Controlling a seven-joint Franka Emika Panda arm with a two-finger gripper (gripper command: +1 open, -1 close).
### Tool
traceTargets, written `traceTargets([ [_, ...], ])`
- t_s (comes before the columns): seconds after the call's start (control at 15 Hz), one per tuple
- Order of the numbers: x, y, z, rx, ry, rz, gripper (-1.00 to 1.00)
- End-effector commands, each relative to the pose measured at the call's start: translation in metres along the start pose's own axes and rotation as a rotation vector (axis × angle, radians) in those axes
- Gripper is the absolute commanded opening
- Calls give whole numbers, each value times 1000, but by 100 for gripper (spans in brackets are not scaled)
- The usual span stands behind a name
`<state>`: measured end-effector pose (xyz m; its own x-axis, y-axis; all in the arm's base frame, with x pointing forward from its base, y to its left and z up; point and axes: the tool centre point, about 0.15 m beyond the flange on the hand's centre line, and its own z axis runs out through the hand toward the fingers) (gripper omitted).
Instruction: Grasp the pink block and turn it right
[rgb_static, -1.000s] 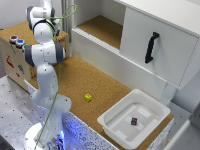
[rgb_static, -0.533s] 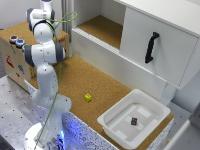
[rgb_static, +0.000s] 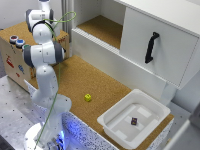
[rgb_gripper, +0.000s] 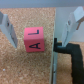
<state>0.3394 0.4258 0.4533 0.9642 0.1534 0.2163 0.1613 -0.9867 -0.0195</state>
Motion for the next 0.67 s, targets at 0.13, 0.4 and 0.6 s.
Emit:
traceTargets([
  [0.13,-32,41,-26,-91,109,-21,100],
  [0.4,-52,86,-22,-64,99,1,100],
  [0.6,-74,125,-17,-23,105,36,100],
])
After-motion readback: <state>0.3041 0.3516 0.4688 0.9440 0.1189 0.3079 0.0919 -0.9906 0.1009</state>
